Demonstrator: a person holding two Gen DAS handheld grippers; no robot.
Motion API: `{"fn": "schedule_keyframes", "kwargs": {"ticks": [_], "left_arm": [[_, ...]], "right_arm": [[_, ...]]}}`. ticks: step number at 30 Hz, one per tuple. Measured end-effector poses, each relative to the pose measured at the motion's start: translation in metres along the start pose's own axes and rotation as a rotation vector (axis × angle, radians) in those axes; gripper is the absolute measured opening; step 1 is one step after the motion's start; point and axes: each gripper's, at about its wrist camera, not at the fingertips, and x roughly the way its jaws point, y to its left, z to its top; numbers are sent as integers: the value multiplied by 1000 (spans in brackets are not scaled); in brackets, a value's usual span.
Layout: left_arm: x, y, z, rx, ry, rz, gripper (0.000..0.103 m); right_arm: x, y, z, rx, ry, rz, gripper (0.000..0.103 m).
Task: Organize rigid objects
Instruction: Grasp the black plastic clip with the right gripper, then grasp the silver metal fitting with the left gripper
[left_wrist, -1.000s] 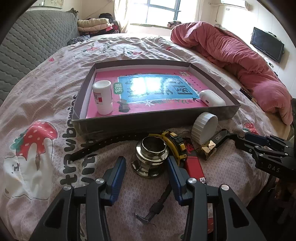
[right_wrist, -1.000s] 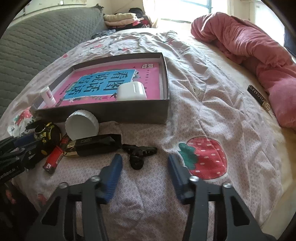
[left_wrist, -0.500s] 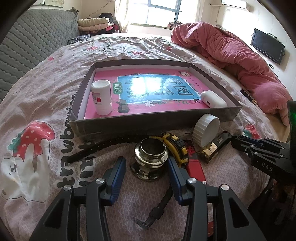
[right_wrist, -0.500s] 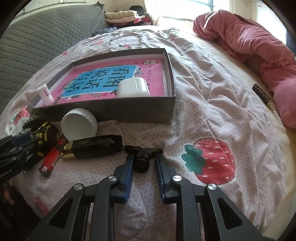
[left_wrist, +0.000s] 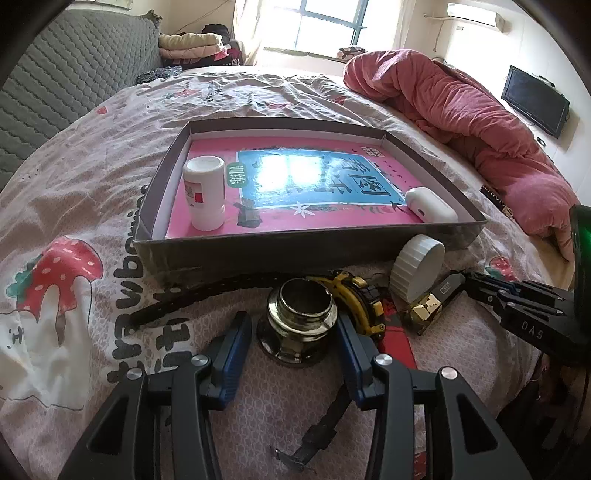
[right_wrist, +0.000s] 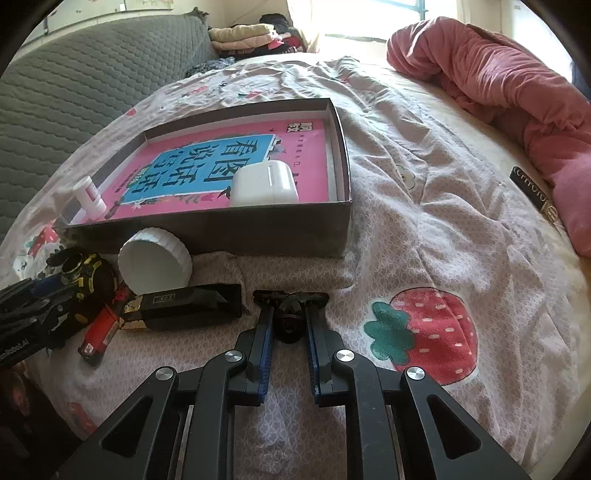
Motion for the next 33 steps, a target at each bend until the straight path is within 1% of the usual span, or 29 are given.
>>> {"fn": "schedule_keyframes", "kwargs": {"ticks": [11, 15, 19, 22, 26, 33], "left_arm": [[8, 7, 2, -25, 8, -30, 44], [7, 4, 1, -4, 5, -12, 43], [4, -4, 1, 34, -10, 27, 43], [0, -2, 2, 24, -19, 25, 43], [-10, 3, 3, -3, -50, 23, 43], [-27, 7, 2, -33, -95, 30, 43]], "right_arm": [[3, 1, 1, -6, 4, 3, 16], [2, 0, 2, -1, 6, 7, 16], [0, 2, 4, 13, 4, 20, 16], [-3, 3, 5, 19, -2, 34, 16], [-9, 5, 4, 15, -15, 42, 16], [-29, 9, 5, -3, -70, 43, 16]]}}
